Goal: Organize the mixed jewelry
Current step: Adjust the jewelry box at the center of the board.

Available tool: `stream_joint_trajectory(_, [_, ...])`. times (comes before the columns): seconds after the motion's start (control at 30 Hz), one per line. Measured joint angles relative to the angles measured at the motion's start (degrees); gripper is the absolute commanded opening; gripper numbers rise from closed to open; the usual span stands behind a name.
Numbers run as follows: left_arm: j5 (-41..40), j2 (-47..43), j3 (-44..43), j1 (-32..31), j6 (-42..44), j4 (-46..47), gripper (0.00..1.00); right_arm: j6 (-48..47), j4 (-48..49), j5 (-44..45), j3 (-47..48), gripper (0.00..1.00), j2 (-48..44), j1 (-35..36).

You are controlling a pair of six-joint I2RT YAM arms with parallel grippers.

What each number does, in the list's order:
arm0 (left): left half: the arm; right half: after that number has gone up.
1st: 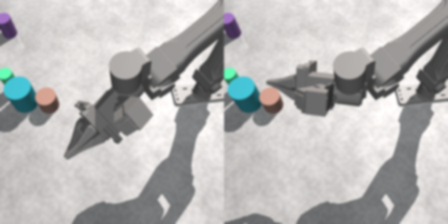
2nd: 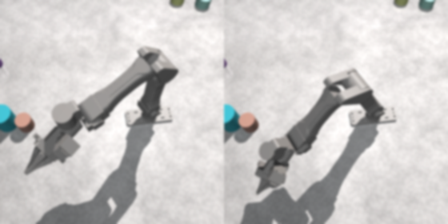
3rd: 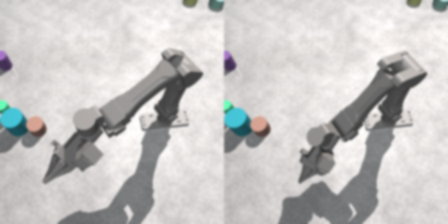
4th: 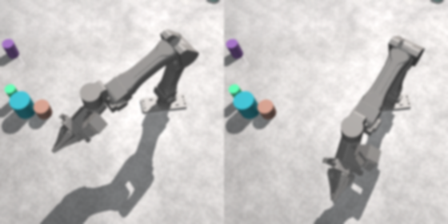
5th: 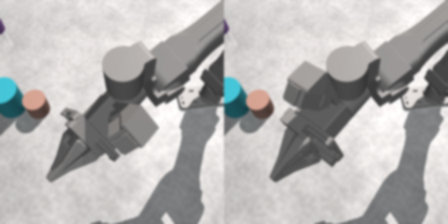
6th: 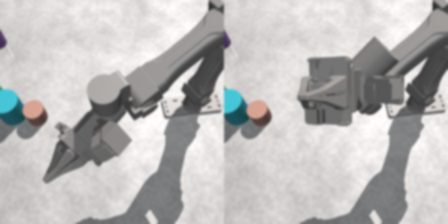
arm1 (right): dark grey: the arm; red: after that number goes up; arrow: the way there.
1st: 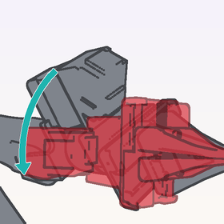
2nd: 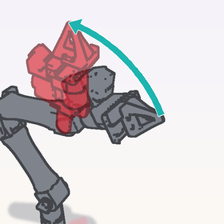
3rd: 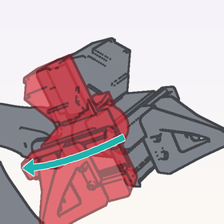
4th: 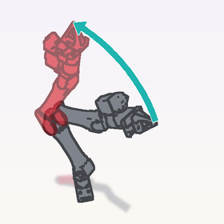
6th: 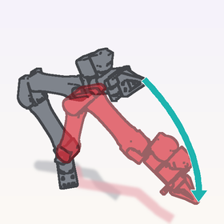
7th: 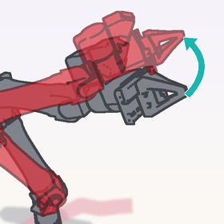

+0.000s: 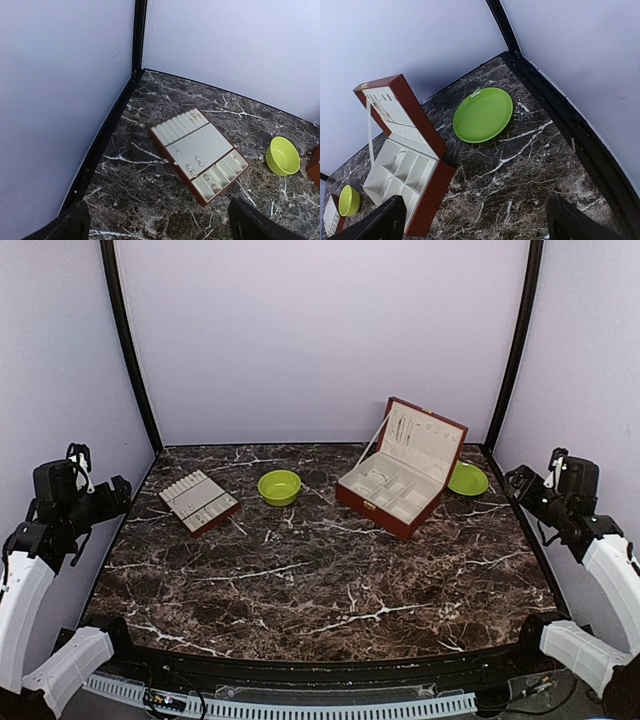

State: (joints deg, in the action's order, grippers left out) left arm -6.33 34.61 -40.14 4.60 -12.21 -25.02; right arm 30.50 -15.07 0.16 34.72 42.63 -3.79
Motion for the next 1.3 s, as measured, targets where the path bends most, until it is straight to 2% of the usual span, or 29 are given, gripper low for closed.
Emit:
stream_joint_trajectory(0.47, [0.3, 1.8, 0.0, 0.0, -0.5, 0.0, 0.99, -1.4, -0.4, -7.3, 0.2, 0.99, 0.3, 0.0])
stream_joint_trajectory(0.67, [1.2, 2.3, 0.3, 0.0, 0.1, 0.1, 0.99, -2.6, -1.6, -12.0, 0.2, 0.95, 1.2, 1.2])
stream_joint_trajectory(0.8, [5.3, 4.2, 1.3, -0.8, 1.0, 0.5, 0.99, -2.6, -2.2, -13.4, 0.2, 0.94, 3.5, 6.9])
stream_joint_trajectory(1.07, [8.8, 14.0, 1.3, -7.2, 1.8, 0.5, 0.85, -1.9, -3.4, -13.7, 0.1, 0.90, 4.5, 15.9])
stream_joint_trajectory(1.3, [9.0, 14.8, 1.3, -8.7, 2.0, -0.4, 0.75, 1.9, -3.4, -10.8, -1.7, 0.89, 5.2, 26.3])
